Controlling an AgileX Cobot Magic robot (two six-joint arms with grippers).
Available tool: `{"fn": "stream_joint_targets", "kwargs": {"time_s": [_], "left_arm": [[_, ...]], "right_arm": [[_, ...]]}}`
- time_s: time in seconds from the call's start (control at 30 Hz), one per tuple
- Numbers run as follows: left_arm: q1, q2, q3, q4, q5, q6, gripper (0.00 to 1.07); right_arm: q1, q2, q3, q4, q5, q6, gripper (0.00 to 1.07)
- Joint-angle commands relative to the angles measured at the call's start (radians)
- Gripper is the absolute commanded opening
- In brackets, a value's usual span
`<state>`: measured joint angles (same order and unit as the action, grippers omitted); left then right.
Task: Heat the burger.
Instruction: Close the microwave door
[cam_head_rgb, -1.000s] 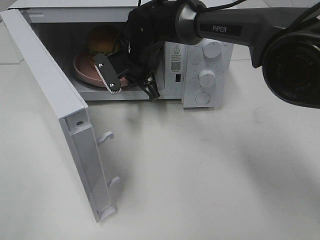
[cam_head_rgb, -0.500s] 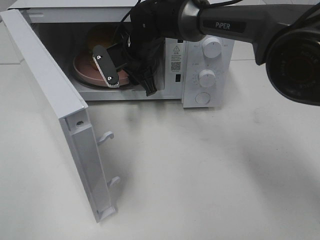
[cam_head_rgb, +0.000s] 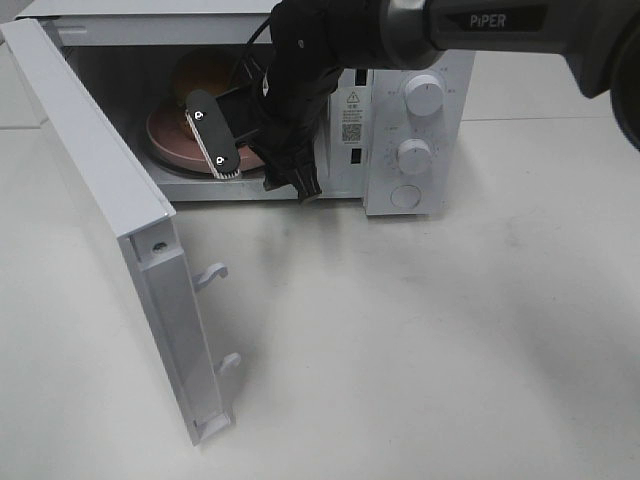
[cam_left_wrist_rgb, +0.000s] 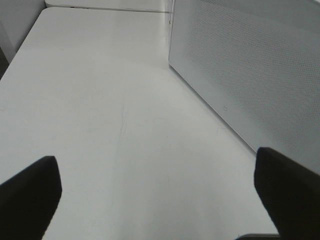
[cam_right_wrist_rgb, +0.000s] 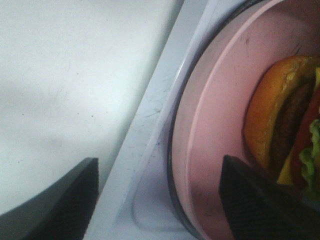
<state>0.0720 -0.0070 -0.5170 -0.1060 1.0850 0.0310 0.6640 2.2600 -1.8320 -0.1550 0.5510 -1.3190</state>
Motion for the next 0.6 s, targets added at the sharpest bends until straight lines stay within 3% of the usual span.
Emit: {"fn": "stream_joint_targets", "kwargs": {"time_s": [0.03,0.1,0.23,0.6], "left_arm": [[0.005,-0.016,0.002,-0.007,-0.016,0.0,1.01],[0.005,-0.016,0.002,-0.007,-0.016,0.0,1.01],[0.005,-0.016,0.002,-0.007,-0.016,0.0,1.01],[0.005,-0.016,0.002,-0.007,-0.016,0.0,1.01]], "right_arm": [[0.003,-0.028,0.025,0.009,-0.016,0.02,0.7],[0.003,-0.078,0.098,0.014,-0.037,0.058,0.77],[0.003,-0.12,0.153,0.014,-0.04,0.078,0.8],[0.003,-0.286,0.365,-0.007,-0.074,0.149,0.8]]}}
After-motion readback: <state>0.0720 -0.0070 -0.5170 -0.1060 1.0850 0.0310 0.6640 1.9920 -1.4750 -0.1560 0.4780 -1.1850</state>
